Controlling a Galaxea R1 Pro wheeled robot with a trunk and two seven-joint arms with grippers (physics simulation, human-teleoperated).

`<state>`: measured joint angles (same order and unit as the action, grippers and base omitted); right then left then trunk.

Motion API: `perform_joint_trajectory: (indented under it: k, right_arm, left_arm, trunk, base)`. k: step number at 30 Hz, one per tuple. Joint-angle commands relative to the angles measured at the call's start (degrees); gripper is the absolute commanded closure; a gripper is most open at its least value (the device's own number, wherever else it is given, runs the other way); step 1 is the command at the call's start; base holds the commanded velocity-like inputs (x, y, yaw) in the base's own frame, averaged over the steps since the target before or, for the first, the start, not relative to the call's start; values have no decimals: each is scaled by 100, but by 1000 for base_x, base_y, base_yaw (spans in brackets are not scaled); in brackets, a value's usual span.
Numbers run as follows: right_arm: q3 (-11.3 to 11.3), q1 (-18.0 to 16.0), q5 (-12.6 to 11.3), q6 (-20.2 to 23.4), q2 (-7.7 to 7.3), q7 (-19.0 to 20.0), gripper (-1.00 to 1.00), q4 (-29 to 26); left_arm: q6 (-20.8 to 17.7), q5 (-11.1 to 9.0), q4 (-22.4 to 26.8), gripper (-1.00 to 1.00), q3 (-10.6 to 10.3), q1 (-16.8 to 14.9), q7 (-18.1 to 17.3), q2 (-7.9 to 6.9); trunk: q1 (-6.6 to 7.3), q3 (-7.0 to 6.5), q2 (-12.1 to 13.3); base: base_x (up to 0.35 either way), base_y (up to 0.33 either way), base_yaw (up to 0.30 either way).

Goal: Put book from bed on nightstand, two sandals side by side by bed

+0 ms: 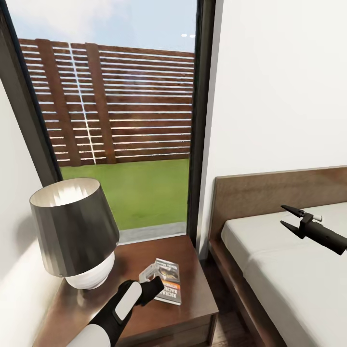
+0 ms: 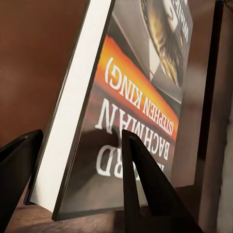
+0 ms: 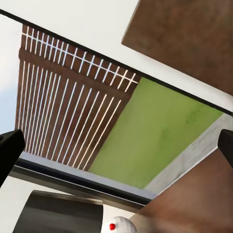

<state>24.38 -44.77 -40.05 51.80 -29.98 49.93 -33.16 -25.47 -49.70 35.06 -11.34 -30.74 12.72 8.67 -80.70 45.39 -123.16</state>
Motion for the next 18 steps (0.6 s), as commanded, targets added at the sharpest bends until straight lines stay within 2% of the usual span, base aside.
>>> perform_joint_trajectory:
  k: [1, 18]
  right_arm:
    - [14, -5, 14, 23, 1, 19, -100, 3]
    - [14, -5, 14, 21, 1, 17, -100, 3]
  left_arm:
    - [-38, -64, 22, 100, -20, -2, 55, -13]
    - [-158, -66, 58, 100, -10, -2, 60, -58]
  trunk:
    - [1, 6, -3]
    - [1, 6, -3]
  base:
    - [0, 0, 0]
    - [0, 0, 0]
